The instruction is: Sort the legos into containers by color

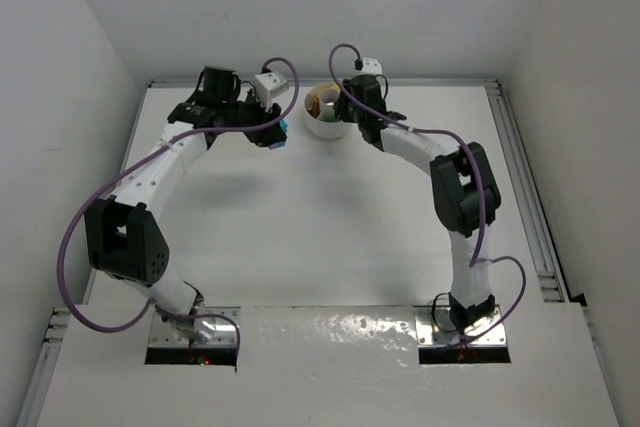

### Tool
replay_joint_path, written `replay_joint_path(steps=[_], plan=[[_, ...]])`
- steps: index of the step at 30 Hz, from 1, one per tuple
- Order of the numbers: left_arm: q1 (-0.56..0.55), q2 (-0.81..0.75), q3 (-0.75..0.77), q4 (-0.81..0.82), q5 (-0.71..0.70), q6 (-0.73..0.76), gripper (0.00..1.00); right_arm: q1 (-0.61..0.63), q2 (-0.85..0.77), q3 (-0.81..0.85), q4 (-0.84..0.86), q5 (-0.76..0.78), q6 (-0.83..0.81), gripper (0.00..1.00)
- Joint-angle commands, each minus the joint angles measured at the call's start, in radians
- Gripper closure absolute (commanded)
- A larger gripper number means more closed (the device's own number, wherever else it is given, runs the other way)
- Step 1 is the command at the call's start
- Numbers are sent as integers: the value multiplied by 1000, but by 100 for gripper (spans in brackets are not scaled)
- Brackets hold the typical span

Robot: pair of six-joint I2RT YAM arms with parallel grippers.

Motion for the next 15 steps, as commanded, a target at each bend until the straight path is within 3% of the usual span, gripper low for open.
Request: replay_joint_path(steps=[1, 11, 15], plan=[[2, -26, 16, 37, 4, -9, 100, 9, 20, 42, 68, 5, 5, 100], [7, -26, 17, 48, 2, -15, 100, 9, 78, 94, 73, -12, -53, 100], [9, -23, 20, 48, -1, -9, 100, 9, 76, 78, 67, -13, -69, 82]])
